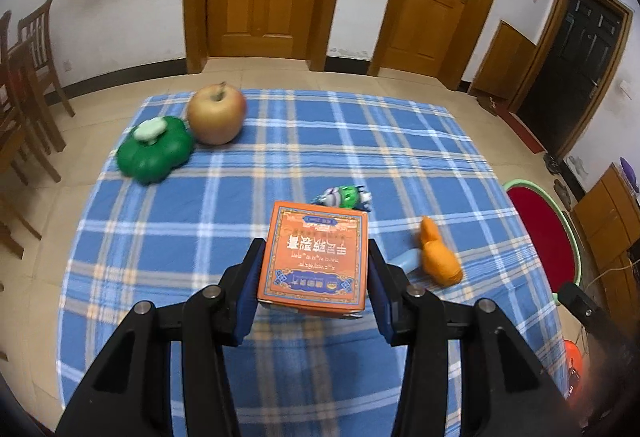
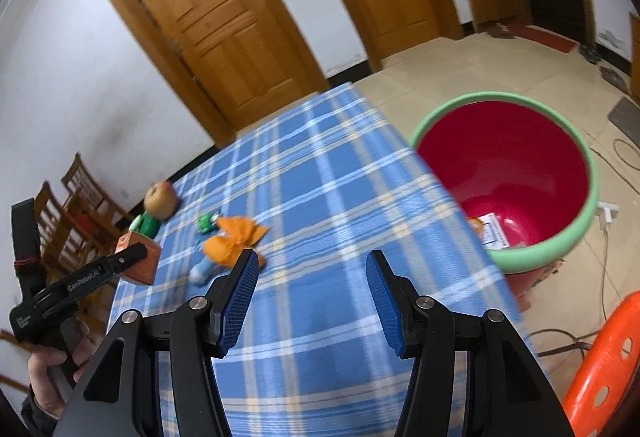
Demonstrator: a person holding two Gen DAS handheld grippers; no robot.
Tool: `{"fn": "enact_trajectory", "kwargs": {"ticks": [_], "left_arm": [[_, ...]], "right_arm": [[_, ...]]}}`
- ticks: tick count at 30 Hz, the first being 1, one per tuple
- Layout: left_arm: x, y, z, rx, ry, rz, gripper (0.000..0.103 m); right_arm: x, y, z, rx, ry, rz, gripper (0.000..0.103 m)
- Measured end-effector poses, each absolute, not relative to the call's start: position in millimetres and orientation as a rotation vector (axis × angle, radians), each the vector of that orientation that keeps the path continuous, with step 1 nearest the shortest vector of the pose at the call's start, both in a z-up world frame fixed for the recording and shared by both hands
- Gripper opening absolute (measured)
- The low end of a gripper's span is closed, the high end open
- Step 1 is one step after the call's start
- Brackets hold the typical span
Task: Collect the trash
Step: 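Grasp the orange medicine box with the left tool while the right tool grasps the orange knotted bag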
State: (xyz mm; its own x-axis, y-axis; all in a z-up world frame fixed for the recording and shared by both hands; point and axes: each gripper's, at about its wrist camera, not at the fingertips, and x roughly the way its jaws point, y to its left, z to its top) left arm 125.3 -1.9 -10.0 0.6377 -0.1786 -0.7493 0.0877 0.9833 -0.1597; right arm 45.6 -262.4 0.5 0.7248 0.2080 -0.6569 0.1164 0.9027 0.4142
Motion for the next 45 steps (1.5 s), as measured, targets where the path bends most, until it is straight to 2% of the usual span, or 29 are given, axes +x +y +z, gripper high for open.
{"fn": "enact_trajectory", "kwargs": {"ticks": [13,22,29,32,45], "left_arm": [[116.4,24.2,-23.9,-0.161,0.876,-0.130,0.048],[117.4,20.7,-35.7,-0.162,0.896,-0.165,0.048],[117.7,21.2,-39.9,-0.171,0.902,-0.170,0.048],[116.4,21.1,-40.7,-0.171,0.902,-0.175,0.048],[104.3,4.2,-28.0,-0.165,0.879,-0.226,0.048]], "right_arm": [[100.5,-195.4,-15.1,0.299,0.907,0.199,0.057],[130.7,-171.2,-34.5,0.239,0.931,0.233,0.057],[137.9,-172.1,-44.4,0.272,0.945,0.251,0.028],[136.4,-174.0,-46.2,0.297,0.936,0.247,0.021],[88.8,-199.4,-18.5,0.373,0.809,0.230,0.017]]}}
